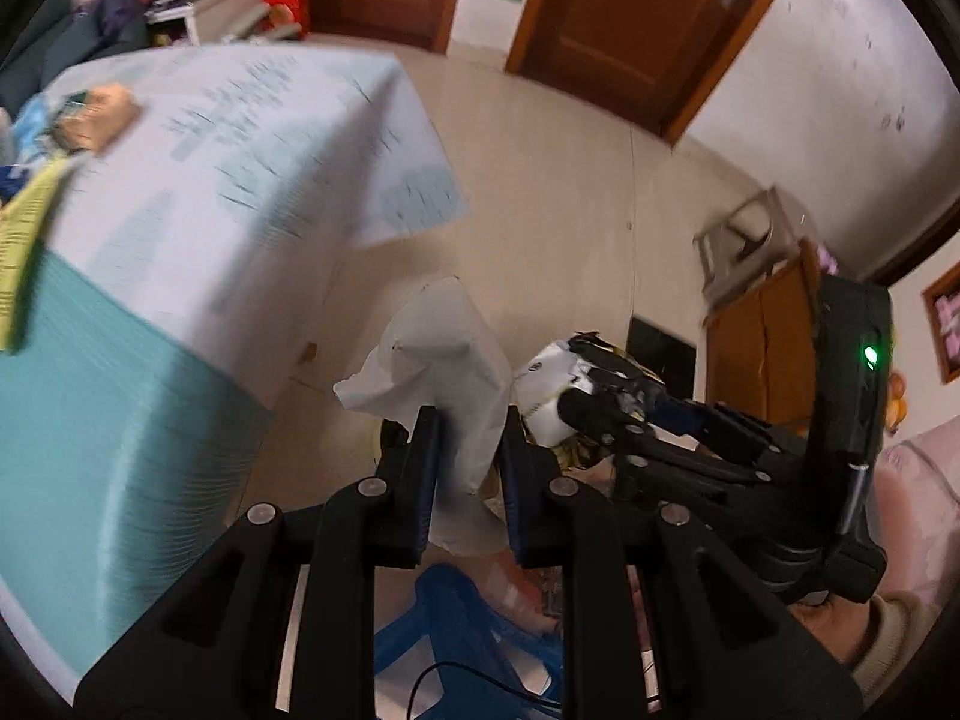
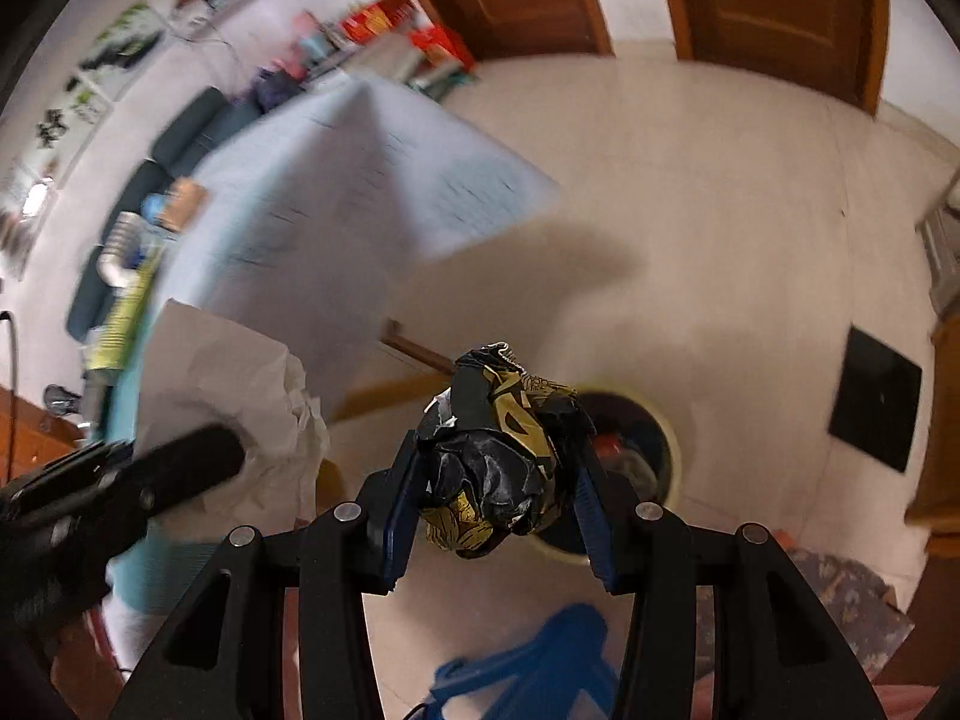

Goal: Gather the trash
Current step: 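Carry the tissue and wrapper to the bin and open both tools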

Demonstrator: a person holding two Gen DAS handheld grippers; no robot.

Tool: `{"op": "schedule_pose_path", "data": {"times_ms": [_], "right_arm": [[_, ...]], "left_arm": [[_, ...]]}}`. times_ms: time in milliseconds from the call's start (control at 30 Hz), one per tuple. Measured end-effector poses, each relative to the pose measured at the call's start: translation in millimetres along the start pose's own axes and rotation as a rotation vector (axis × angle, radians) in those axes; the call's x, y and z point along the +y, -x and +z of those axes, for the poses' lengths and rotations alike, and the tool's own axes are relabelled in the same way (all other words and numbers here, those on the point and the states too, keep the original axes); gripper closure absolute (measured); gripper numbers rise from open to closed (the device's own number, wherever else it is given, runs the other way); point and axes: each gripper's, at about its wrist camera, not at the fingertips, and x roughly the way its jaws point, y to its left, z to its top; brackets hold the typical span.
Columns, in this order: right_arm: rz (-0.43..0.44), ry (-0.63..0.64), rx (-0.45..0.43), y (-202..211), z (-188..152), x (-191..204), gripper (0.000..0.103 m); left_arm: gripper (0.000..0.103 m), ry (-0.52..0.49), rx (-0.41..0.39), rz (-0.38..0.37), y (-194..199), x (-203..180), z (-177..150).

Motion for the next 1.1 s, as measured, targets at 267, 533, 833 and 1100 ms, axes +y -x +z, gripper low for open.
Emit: {"op": "schedule_pose_path", "data": {"times_ms": [267,533,833,1100], "right_arm": [[-0.071,-0.128,0.117,-77.9,11.5,-55.9,0.056],[-0.108,-0.203,0.220,-123.8,10.5,-91.0,0.056],[-0.095,-0.267,0.278,-174.1,18.6,-89.4,0.053],[-0.082,-0.334,0.294,-171.8,3.4,-97.7,0.037]], "left_arm": [[0.087,-0.022,0.151,-0.007,-106.8,-17.5,3.6],[0.086,0.009,0.297,0.007,-187.8,-0.3,1.7],[0.078,-0.001,0.328,0.029,-226.8,10.8,9.6],[0.052,0.029,0.347,0.069,-232.9,19.7,13.4]]}}
